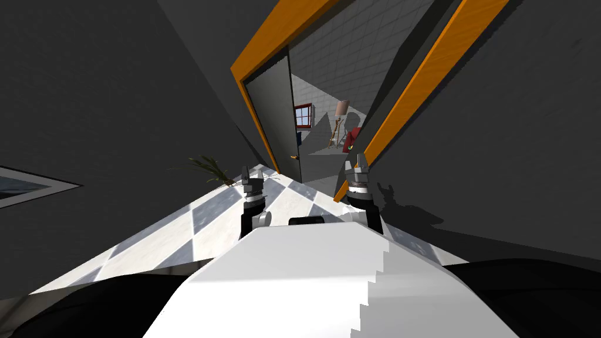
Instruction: Push the door open
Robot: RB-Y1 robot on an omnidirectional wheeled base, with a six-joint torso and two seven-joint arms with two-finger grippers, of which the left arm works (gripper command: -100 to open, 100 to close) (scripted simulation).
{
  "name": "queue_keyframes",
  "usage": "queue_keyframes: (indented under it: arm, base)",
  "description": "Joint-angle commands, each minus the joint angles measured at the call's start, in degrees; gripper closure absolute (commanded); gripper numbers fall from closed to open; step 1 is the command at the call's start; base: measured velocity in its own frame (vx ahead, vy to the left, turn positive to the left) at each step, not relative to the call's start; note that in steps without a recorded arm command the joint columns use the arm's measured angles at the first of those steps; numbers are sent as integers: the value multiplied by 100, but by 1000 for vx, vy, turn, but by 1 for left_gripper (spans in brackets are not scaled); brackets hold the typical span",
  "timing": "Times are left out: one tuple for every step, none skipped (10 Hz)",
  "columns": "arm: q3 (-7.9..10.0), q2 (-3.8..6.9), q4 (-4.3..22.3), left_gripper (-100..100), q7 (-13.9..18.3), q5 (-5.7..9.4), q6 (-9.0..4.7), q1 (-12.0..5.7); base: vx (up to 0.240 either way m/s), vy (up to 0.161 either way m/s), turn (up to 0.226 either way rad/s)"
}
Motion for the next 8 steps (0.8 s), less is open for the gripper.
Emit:
queue_keyframes:
  arm:
    - [-33, 41, 171, -100, 24, -20, -36, -71]
    - [-61, 71, 316, -100, 44, -36, -67, -131]
    - [-89, 101, 461, -100, 64, -53, -98, -191]
    - [-107, 118, 557, -100, 78, -64, -118, -231]
    - [-127, 136, 662, -100, 92, -76, -141, -275]
    - [-148, 154, 766, -100, 107, -88, -163, -318]
    - [-168, 172, 871, -100, 121, -100, -185, -361]
    - [-190, 189, 983, -100, 137, -114, -209, -408]
  base:
    - [167, 20, 1]
    - [117, 43, -30]
    - [110, 42, -27]
    - [112, 32, -13]
    - [92, 20, -8]
    - [79, 30, -9]
    - [81, 40, -15]
    - [93, 26, -16]
